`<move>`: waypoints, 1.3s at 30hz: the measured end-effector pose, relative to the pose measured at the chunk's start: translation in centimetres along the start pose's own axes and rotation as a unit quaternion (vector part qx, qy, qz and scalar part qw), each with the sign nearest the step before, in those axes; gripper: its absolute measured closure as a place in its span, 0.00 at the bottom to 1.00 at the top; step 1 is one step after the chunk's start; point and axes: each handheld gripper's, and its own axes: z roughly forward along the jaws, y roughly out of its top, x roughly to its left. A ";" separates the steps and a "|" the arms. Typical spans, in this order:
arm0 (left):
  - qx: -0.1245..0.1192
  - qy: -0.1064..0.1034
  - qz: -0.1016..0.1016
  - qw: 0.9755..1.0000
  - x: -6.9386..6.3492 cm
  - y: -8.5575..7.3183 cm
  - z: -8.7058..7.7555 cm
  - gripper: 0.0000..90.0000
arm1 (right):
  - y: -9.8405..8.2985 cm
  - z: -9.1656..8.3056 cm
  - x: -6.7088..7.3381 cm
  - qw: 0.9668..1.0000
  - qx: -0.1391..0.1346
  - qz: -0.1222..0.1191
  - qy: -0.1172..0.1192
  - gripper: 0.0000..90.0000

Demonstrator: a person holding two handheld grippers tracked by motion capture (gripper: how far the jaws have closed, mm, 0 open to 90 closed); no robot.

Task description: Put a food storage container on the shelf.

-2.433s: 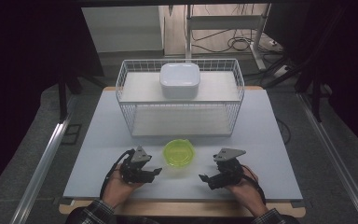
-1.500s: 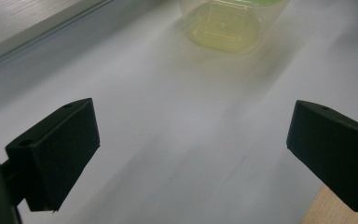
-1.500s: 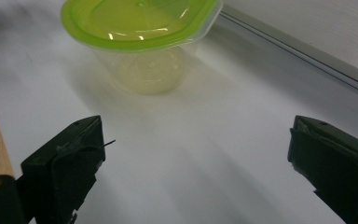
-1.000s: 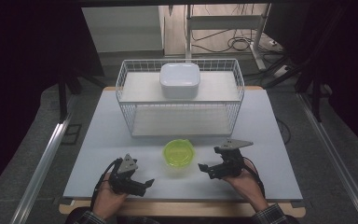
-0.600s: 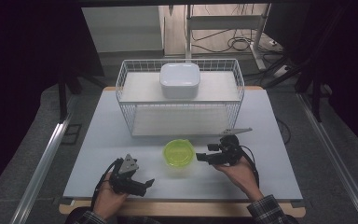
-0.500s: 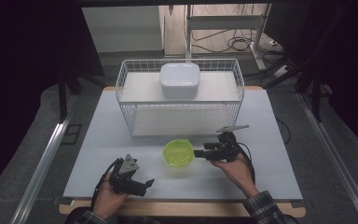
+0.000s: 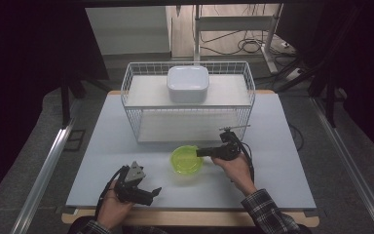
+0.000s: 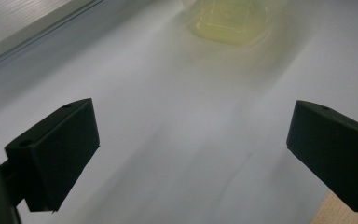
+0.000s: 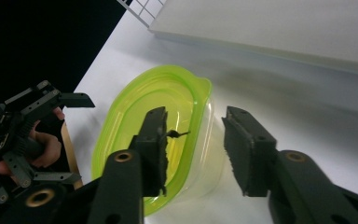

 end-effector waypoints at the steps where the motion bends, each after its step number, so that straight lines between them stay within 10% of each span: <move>1: 0.001 0.000 0.000 1.000 0.0 0.0 0.0 0.02 | 0.0 0.1 -0.1 1.000 0.001 0.004 0.001 0.70; 12: 0.004 0.002 0.005 1.000 -0.1 0.0 0.1 0.02 | -0.1 0.5 -0.4 0.999 0.011 0.043 0.029 0.90; 39: -0.005 0.008 0.005 1.000 -0.1 0.1 -0.2 0.02 | 1.7 -4.6 4.1 0.997 -0.056 0.004 0.059 0.91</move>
